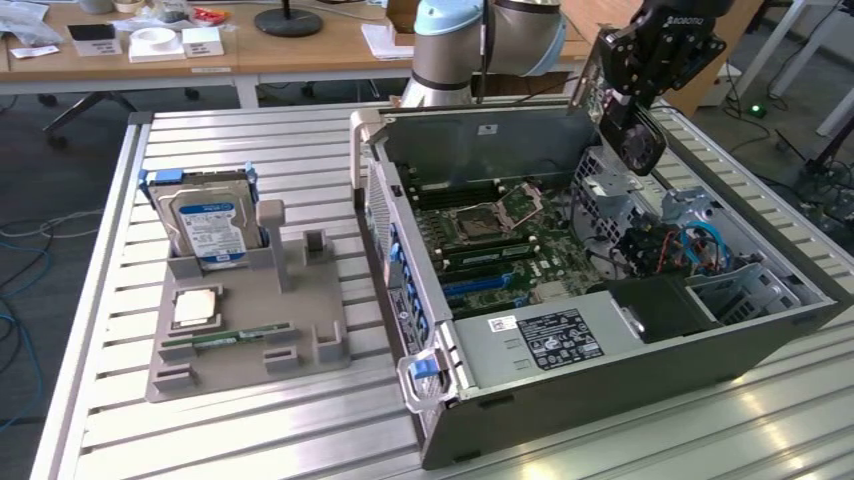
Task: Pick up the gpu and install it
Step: 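Insert the gpu into the slot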
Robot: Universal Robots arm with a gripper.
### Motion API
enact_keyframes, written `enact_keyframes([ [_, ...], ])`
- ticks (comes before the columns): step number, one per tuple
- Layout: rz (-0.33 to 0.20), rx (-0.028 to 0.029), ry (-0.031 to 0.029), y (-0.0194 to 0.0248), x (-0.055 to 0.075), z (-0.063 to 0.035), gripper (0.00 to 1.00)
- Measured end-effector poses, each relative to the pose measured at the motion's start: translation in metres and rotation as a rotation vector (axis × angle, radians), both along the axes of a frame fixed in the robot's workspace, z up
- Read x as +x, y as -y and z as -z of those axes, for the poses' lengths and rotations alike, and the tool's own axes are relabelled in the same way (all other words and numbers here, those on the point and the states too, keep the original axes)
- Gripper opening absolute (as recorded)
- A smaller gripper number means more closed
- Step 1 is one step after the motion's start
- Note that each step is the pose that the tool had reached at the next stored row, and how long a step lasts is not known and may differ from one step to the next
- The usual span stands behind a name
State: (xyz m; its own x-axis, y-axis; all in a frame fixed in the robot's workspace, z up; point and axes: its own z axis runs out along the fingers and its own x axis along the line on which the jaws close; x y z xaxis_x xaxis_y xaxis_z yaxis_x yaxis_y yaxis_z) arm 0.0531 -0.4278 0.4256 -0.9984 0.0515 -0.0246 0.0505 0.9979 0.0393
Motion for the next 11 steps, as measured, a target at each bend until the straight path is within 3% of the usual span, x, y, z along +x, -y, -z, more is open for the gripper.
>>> enact_keyframes([
  [11, -0.001, 0.0, 0.0, 0.0, 0.0, 0.0, 0.26],
])
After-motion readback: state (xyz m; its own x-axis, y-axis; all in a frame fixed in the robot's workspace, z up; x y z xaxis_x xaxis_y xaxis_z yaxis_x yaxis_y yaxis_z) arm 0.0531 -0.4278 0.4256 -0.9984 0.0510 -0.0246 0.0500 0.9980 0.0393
